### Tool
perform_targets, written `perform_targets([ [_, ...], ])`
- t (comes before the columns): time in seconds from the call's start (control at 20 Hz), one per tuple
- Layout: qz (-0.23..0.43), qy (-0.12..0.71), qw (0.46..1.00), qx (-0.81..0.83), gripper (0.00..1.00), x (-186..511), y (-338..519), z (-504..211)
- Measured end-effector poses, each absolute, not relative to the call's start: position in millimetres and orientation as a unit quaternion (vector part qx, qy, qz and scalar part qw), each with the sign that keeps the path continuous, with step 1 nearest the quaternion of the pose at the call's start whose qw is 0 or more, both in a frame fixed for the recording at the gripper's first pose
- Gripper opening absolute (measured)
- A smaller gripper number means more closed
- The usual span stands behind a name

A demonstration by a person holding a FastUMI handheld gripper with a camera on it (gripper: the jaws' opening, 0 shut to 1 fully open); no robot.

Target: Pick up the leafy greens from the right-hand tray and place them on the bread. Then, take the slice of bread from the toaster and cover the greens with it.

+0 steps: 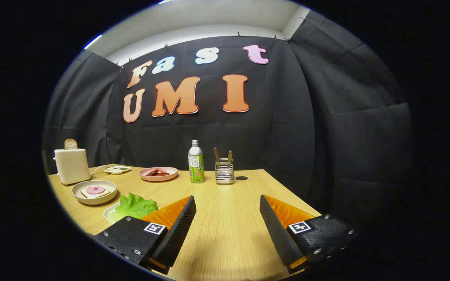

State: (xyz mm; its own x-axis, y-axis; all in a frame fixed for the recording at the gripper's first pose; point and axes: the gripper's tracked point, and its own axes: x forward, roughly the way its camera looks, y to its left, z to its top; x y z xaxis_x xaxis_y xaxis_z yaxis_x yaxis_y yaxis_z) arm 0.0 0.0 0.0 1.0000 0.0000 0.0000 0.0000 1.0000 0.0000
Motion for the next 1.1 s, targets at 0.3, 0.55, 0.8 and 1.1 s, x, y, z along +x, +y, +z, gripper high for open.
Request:
perform_targets([
  [0.3,0.001,-0.003,1.0,0.0,0.98,3.3,0.7,1.4],
  [0.55,0.002,0.0,1.0,-0.002,0.98,28.2,4.1,1.4],
  [0.8,0.0,-0.011,1.0,0.002,0.98,25.0,0.9,9.2],
  [1.1,-0.003,-0.047,0.999,0.006,0.98,37.6,-2.0,25.3],
])
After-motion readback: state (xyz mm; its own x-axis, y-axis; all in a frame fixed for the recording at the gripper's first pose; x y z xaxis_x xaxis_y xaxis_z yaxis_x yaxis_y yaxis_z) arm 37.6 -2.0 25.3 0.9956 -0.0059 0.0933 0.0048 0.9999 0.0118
